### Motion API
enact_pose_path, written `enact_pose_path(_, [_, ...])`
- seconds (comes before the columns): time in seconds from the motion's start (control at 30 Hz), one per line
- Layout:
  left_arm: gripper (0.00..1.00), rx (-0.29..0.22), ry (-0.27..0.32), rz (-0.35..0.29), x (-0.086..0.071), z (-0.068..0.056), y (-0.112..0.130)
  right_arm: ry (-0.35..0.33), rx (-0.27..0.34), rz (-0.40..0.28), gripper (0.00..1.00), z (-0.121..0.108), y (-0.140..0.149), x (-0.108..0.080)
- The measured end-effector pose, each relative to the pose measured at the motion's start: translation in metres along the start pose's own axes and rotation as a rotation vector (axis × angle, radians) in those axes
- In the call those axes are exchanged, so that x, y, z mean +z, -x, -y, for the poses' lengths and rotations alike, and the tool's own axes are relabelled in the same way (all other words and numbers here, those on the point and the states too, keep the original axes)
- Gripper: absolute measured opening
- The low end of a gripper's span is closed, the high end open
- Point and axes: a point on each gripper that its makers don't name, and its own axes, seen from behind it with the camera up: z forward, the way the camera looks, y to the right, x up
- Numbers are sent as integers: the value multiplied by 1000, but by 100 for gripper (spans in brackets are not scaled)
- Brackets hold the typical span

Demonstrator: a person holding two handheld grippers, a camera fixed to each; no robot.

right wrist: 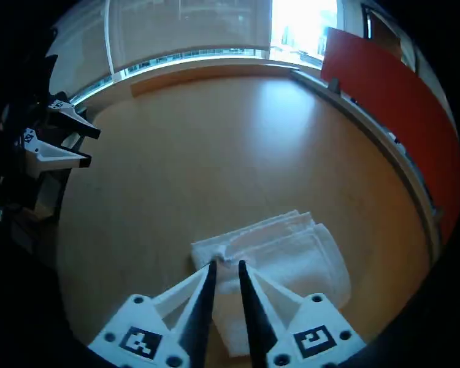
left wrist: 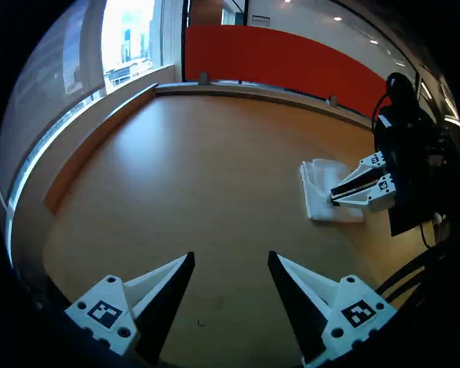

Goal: Fold towel

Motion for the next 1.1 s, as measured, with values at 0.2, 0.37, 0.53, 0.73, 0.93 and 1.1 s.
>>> enact_pose_path(0.2, [88,4,5,-1,1,-5,-3,17,-4,-6,69,-3,4,-5])
enact_pose_path(0.37, [88,9,4,-1,2,-6,-3,27,2,-4,69,-4,11,-9])
enact_pose_path(0.53, [89,8,3,-1,2,-7,-3,42,19,3,69,-5,25,-15])
enact_pose_path(0.73, [88,8,3,-1,3,-8,-3,68,52,18,69,-8,49,-25])
enact_pose_path(0.93, [88,13,10,-1,4,-14,-5,88,95,35,69,-9,73,-36])
enact_pose_path(1.1, [88,21,18,-2,5,-18,-7,104,117,44,69,-11,87,-42])
